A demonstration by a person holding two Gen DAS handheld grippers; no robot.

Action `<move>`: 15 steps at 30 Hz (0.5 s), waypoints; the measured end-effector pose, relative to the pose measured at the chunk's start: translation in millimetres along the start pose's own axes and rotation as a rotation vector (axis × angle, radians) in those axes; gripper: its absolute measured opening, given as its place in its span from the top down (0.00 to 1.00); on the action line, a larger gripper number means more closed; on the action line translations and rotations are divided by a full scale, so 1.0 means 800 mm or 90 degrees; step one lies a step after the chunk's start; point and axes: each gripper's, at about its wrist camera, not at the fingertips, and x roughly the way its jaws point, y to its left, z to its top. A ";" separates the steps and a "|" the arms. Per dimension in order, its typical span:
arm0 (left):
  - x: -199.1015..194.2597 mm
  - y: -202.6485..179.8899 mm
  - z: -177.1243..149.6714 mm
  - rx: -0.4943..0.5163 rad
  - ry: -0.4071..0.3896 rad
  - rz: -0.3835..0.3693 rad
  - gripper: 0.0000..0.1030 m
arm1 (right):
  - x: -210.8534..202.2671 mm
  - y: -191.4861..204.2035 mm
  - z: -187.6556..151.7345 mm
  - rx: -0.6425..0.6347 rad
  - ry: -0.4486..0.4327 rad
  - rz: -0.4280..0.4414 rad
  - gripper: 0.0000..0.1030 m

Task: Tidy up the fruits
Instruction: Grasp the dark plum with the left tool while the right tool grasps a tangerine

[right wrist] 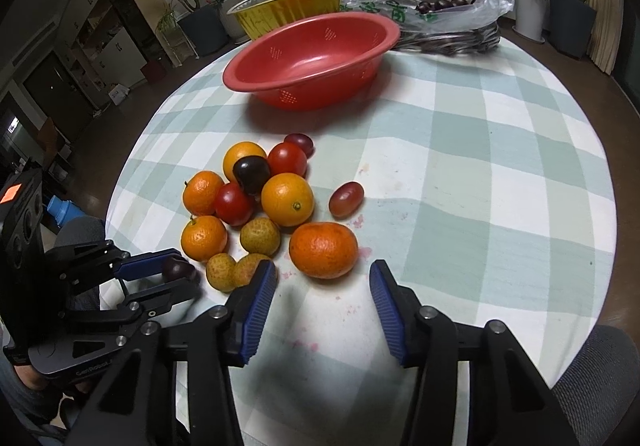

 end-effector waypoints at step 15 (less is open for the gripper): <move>-0.011 0.017 0.007 -0.023 -0.022 -0.003 0.73 | 0.018 -0.004 0.012 0.008 0.018 0.015 0.60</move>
